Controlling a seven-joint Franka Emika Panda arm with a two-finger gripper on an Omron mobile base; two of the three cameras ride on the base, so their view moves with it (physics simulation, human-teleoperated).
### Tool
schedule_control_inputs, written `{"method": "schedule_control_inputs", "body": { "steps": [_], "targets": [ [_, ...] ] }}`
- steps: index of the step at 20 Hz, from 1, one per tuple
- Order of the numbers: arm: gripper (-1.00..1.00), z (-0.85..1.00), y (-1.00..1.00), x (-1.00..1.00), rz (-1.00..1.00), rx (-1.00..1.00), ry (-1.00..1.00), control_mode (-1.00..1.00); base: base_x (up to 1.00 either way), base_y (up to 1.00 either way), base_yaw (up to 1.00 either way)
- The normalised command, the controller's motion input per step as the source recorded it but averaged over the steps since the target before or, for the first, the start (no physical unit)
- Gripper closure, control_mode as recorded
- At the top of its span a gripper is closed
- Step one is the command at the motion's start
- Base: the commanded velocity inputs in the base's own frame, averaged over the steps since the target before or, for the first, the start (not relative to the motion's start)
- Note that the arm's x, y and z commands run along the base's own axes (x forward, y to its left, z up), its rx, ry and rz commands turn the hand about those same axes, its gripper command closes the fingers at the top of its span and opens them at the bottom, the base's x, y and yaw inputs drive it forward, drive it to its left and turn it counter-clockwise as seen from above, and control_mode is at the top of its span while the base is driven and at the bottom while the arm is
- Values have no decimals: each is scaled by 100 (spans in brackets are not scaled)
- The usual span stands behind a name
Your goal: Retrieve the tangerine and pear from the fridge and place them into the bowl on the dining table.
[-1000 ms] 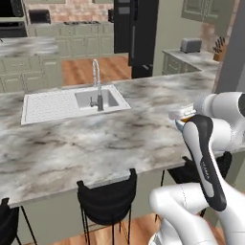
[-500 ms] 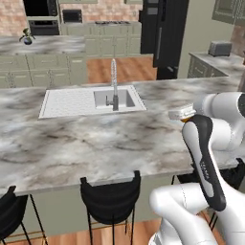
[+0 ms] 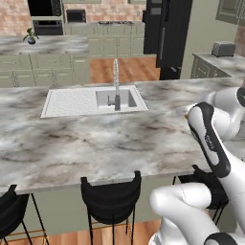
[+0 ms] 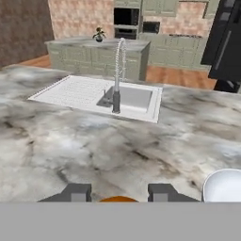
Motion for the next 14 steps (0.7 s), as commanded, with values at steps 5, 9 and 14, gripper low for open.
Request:
{"method": "schedule_control_inputs", "body": {
  "steps": [5, 9, 14],
  "targets": [
    [100, -20, -73, 48, -19, 0, 19, -100, 0, 0, 0],
    [100, -13, -84, 29, -21, 0, 18, -100, 0, 0, 0],
    [100, -19, -91, 26, -16, 0, 13, -100, 0, 0, 0]
  ]
}}
